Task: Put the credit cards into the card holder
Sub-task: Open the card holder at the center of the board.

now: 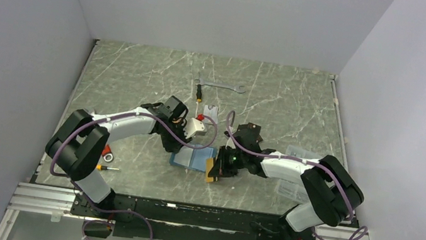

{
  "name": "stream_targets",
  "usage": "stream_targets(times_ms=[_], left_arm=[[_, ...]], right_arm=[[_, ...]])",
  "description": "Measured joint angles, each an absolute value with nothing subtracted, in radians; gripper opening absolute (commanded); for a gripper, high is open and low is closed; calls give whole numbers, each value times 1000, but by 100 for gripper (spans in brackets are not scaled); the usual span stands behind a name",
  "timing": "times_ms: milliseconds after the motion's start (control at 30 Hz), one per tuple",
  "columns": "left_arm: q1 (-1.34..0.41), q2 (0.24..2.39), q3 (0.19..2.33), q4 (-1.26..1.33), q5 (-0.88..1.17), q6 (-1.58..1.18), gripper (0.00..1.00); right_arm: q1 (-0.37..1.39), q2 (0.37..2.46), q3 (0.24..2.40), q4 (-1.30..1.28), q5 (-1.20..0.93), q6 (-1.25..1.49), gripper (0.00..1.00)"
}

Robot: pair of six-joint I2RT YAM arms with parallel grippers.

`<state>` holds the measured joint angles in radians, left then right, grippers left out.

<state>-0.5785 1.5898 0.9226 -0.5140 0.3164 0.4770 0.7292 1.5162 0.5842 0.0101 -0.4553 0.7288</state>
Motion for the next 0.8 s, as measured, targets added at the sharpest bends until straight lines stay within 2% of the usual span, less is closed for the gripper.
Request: stream_targets(times_ms=[100, 167, 300, 400, 467, 633, 800], left_arm=[[-574, 1590, 923, -515, 317, 476, 33], [-567, 1590, 926, -524, 319, 469, 44], [-537, 1591, 965, -581, 360, 432, 54], [-497, 1609, 1018, -636, 423, 410, 67], [-463, 1630, 1049, -668, 476, 396, 97], [-383, 1678, 1066, -722, 602, 339, 99], [-381, 1702, 1066, -740, 682, 294, 99]], right_arm=[[723, 1515, 578, 19, -456, 734, 0], [719, 1512, 570, 27, -457, 739, 0], [714, 1507, 560, 38, -461, 749, 0], [714, 1507, 558, 44, -465, 754, 0], [713, 1507, 554, 51, -466, 759, 0], [713, 1512, 553, 57, -471, 766, 0], [712, 1513, 553, 59, -474, 767, 0]])
